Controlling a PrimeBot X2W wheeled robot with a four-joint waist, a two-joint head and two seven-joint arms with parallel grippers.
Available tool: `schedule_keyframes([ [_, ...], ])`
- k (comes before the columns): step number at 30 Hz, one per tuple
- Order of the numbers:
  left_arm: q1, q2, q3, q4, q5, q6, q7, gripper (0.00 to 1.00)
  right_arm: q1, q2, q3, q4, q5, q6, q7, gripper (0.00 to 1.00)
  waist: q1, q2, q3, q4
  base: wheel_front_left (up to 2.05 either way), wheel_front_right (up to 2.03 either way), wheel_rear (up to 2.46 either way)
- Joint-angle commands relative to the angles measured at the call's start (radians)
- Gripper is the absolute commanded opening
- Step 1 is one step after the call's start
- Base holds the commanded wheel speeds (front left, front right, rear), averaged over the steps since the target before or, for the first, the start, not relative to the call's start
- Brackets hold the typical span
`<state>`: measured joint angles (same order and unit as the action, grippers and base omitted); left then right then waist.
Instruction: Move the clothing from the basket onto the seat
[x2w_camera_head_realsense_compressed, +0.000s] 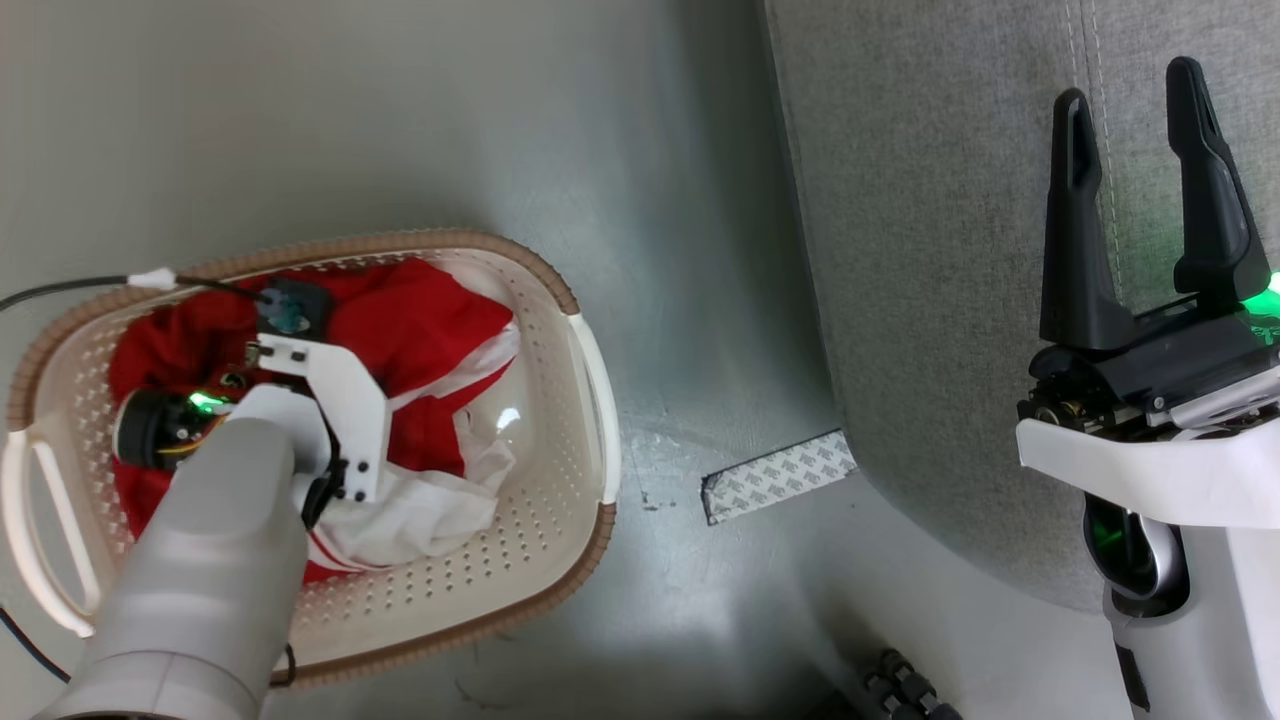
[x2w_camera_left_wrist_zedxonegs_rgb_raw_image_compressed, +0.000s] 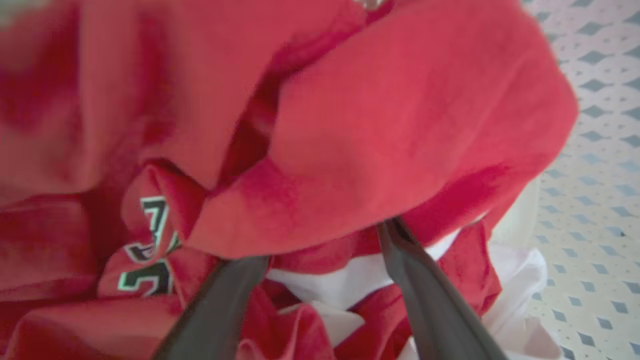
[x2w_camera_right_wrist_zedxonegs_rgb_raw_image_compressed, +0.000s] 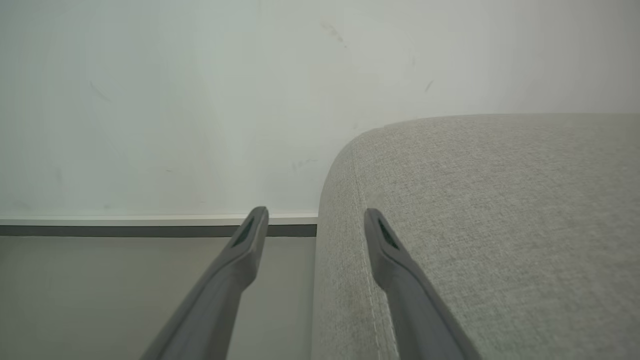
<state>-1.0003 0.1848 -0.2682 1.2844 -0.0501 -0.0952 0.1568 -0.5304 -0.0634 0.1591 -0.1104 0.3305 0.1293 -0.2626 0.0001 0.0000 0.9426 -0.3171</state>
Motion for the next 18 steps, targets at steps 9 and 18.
schedule_keyframes([
  [9, -0.006, 0.007, -0.035, 0.005, 0.004, -0.024, 0.032, 0.00, -0.019, 0.005, 0.004, 0.008, -0.016, 0.003, -0.003, 1.00, -0.0001, 0.0000, 0.009, -0.001, 0.00, 0.00, 0.00],
  [18, 0.028, -0.024, -0.047, 0.005, -0.027, -0.030, -0.061, 0.00, -0.012, -0.014, 0.005, 0.028, -0.024, 0.003, -0.003, 1.00, -0.0001, 0.0000, -0.077, 0.037, 0.00, 0.00, 0.00],
])
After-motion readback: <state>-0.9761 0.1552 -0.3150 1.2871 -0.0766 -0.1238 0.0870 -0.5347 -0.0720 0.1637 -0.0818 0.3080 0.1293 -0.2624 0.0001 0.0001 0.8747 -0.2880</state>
